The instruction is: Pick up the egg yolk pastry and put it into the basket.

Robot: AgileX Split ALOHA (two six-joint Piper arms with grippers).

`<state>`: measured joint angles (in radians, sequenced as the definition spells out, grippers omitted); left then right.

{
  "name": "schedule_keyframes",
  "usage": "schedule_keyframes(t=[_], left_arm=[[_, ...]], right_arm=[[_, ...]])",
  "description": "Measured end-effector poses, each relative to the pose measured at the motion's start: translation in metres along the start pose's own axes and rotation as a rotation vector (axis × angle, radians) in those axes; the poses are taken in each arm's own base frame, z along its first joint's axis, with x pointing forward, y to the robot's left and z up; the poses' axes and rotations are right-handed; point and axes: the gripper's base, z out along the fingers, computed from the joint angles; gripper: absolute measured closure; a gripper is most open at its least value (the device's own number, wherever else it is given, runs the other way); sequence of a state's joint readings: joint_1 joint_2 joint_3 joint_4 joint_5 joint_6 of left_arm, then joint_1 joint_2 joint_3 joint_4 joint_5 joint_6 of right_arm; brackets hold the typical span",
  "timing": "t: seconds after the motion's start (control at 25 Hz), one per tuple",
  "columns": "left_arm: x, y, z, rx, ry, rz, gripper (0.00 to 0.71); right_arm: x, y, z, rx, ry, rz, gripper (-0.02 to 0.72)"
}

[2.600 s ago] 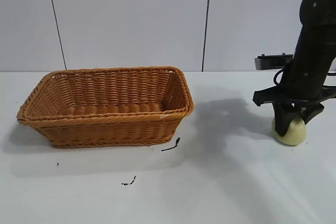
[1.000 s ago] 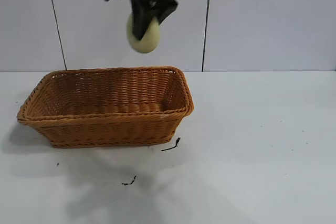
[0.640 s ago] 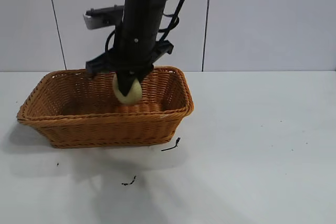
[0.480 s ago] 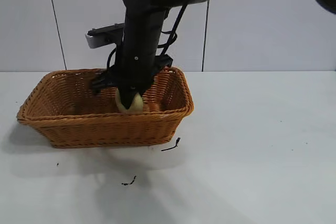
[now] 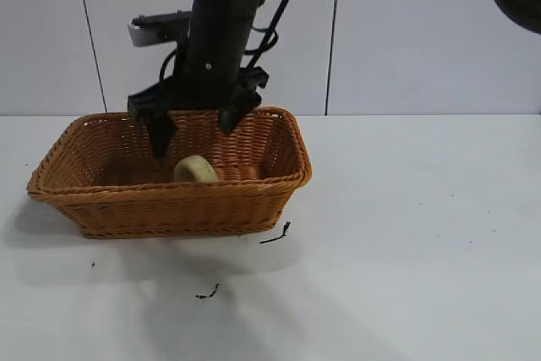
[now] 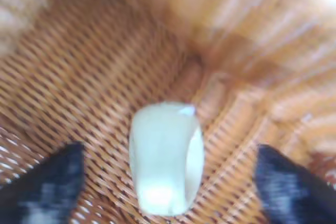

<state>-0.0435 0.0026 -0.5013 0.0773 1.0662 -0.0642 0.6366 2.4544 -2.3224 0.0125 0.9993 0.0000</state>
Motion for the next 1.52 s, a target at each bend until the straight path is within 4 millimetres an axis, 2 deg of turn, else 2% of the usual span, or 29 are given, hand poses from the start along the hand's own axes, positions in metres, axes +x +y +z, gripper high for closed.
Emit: schedule_keyframes(t=[0.2,0.32,0.4,0.56,0.68,0.92,1.08,1.24,1.36,1.52], left_arm=[[0.000,0.000,0.000,0.000,0.000,0.000,0.014],[0.000,0.000,0.000,0.000,0.000,0.000,0.014],[0.000,0.000,0.000,0.000,0.000,0.000,0.014],[0.000,0.000,0.000,0.000,0.000,0.000,0.014],[0.000,0.000,0.000,0.000,0.000,0.000,0.014],[0.000,0.000,0.000,0.000,0.000,0.000,0.014],[0.000,0.000,0.000,0.000,0.000,0.000,0.014],[0.000,0.000,0.000,0.000,0.000,0.000,0.014],[0.000,0.000,0.000,0.000,0.000,0.000,0.014],[0.000,0.000,0.000,0.000,0.000,0.000,0.014]], right_arm=[[-0.029,-0.005,-0.053,0.002,-0.094,0.007,0.020],[-0.036,-0.020,-0.072,0.017,-0.137,0.038,0.020],[-0.035,-0.038,-0.077,0.050,-0.132,0.058,0.020],[-0.028,-0.092,-0.081,0.119,-0.109,0.119,0.020],[-0.018,-0.140,-0.087,0.173,-0.104,0.193,0.020],[0.018,-0.243,-0.108,0.281,-0.073,0.359,0.020],[0.043,-0.291,-0.123,0.323,-0.073,0.451,0.020],[0.056,-0.313,-0.131,0.328,-0.077,0.507,0.020],[0.061,-0.310,-0.136,0.322,-0.051,0.503,0.020],[0.070,-0.297,-0.148,0.298,0.009,0.500,0.020]])
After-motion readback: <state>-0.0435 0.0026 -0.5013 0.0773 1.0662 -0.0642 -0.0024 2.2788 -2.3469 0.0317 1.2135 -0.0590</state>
